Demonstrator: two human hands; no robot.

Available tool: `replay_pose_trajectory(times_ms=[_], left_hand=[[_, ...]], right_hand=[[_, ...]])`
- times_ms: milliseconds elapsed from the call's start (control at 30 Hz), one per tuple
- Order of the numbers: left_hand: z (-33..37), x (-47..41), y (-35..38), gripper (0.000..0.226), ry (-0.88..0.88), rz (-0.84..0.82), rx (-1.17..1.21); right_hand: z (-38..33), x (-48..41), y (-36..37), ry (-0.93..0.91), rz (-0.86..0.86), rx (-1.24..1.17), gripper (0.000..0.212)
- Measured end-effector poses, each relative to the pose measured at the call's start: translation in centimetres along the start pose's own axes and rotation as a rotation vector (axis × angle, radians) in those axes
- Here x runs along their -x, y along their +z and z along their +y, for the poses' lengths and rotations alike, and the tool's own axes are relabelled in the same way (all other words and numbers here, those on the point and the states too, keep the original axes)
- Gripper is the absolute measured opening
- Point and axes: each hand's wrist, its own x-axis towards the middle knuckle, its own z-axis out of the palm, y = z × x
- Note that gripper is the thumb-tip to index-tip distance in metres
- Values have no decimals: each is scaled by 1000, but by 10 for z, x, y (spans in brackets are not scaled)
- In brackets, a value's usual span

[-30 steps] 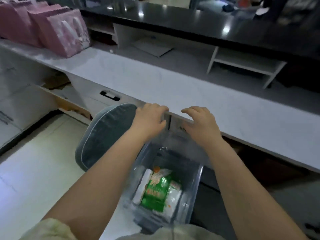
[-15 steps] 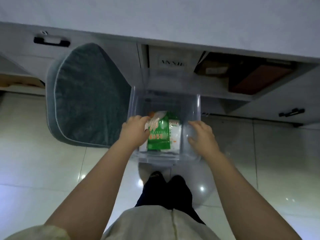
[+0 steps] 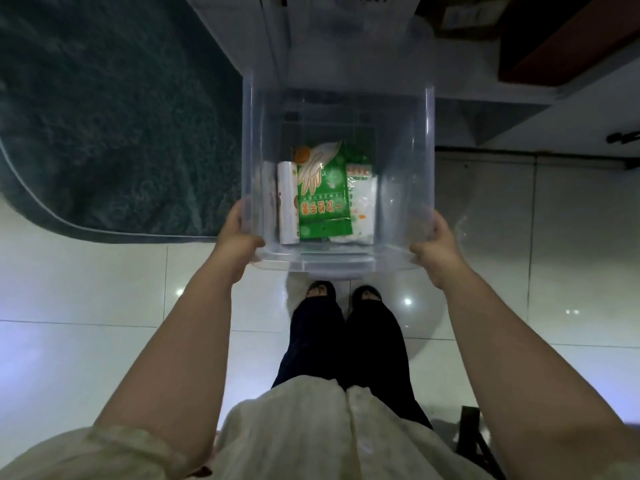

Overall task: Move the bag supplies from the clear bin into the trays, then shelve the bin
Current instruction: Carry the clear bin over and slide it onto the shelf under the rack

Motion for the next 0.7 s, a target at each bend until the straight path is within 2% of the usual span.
replay_pose_trajectory(times_ms=[133, 200, 333, 500, 700], left_hand=[[22, 29, 19, 86, 34, -113, 52], [39, 50, 37, 83, 54, -217, 2], [72, 97, 92, 81, 38, -375, -93], [110, 151, 185, 70, 84, -596, -243], [138, 221, 329, 69, 143, -780, -339]], right_hand=[[-15, 34, -37, -47, 13, -200, 84], [-20, 59, -61, -17, 60, -332, 79], [-12, 120, -122, 35, 181, -654, 86], [2, 186, -219, -13, 328, -797, 70], [30, 233, -340, -101, 568, -980, 66]])
